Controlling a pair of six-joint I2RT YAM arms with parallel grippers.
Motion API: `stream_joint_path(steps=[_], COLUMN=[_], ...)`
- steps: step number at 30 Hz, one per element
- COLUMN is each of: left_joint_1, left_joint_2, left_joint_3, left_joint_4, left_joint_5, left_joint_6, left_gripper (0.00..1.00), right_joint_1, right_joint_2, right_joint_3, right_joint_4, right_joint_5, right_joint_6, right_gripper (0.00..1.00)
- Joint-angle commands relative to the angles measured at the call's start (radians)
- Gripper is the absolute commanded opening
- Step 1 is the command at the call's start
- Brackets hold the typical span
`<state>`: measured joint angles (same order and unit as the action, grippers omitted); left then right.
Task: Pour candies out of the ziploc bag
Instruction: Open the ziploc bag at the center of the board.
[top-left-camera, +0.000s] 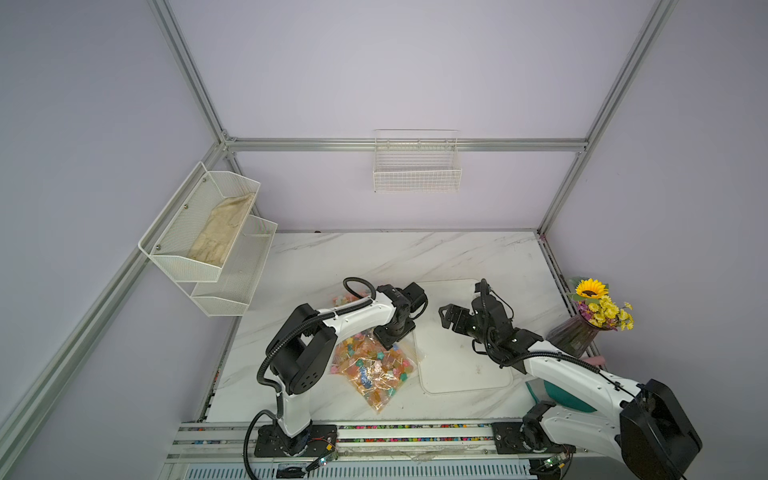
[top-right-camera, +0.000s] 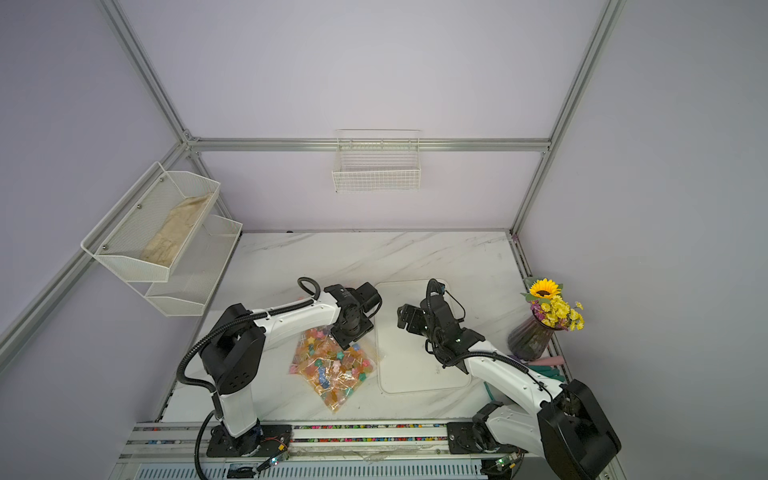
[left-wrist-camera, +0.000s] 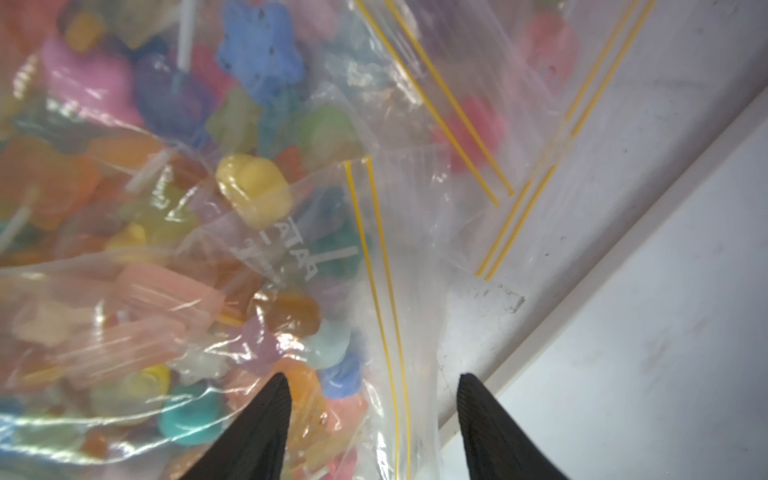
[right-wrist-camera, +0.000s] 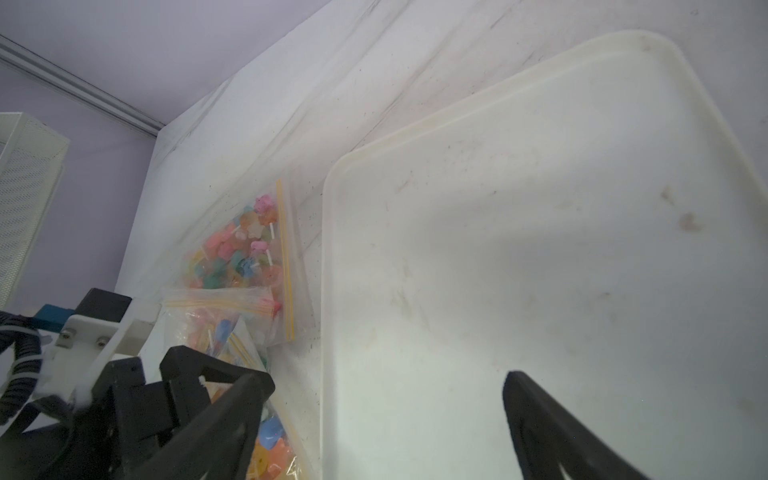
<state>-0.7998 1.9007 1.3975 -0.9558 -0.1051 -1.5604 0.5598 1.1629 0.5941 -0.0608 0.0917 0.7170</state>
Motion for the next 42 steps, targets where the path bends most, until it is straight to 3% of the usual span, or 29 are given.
stream_joint_path(steps=[1,13,24,32,42], left_joint_1=[0.002,0.007,0.007,0.007,0.008], left_joint_2=[0.022,0.086,0.094,0.086,0.079], left_joint_3=[0.094,0.147,0.143,0.138,0.140], left_joint_4=[-0.049,-0.085,-0.090,-0.091,-0.092], left_joint_5=[-0.019,-0.028,-0.018,-0.020,-0.036], left_joint_6=[-0.011,0.000,0.005,0.005,0.017], left_gripper=[0.60,0.48,0.30,0.28,0.16], right_joint_1=[-0.004,-0.002,-0.003,-0.003,-0.004], right_joint_2=[-0.022,-0.043,-0.046,-0.043,-0.045], right_joint_3=[-0.020,-0.026,-0.027,-0.028,-0.028], right_joint_4=[-0.004,-0.005,-0.005,-0.002,-0.002], right_joint_5=[0.026,0.042,0.046,0.043,0.041], right_joint_6=[-0.013,-0.029,-0.030,-0.031,-0.033], right_gripper=[0.94,0.94,0.94,0.94,0.94])
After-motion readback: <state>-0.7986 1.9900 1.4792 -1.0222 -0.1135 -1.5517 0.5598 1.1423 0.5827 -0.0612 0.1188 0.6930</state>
